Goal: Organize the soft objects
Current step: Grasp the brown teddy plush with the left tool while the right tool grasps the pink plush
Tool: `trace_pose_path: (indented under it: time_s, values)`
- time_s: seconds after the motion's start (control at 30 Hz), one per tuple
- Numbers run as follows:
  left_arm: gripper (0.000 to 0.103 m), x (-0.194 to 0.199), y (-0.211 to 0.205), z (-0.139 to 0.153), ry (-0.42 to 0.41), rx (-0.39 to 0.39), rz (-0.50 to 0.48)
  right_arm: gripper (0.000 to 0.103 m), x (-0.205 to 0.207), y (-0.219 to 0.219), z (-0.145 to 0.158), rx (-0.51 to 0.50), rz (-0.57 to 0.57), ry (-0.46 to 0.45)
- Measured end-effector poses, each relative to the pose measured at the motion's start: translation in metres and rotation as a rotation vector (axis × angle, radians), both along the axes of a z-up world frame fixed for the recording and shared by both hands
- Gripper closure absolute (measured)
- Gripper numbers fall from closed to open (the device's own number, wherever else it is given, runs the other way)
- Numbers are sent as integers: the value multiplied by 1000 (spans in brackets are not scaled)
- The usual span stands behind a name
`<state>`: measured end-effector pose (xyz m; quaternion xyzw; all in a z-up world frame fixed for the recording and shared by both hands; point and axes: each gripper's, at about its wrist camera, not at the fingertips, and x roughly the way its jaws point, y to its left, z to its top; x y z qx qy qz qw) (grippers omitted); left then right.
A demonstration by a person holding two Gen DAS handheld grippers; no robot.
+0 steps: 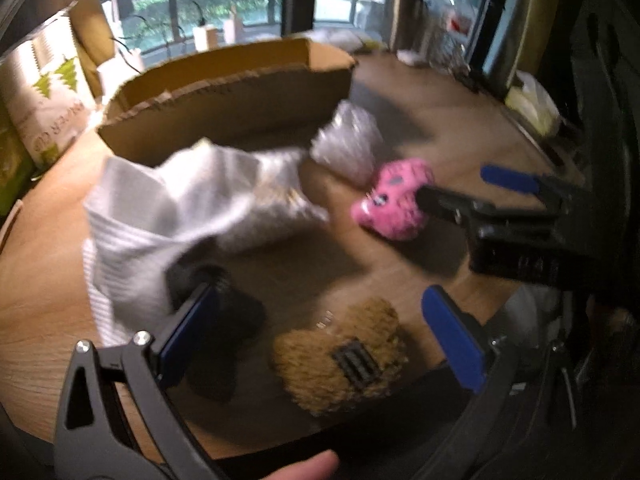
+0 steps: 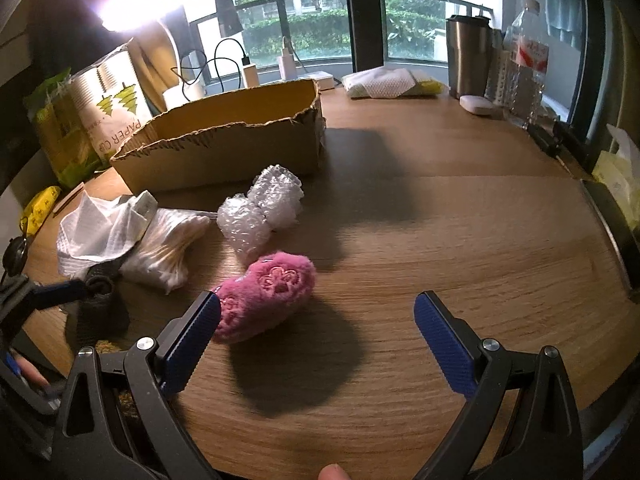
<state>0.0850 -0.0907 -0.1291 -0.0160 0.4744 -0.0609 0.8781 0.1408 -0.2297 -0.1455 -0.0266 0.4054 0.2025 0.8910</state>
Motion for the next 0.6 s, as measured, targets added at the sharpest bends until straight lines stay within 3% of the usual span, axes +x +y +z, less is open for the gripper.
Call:
trace_pose_path:
  time_s: [0.3, 0.6]
  values:
    - [2, 2, -14, -18, 92, 52, -5, 3, 9, 1, -7, 59, 57, 13]
    - [38, 5, -29, -22, 94, 84, -24, 13, 18, 16, -15, 62, 131, 38]
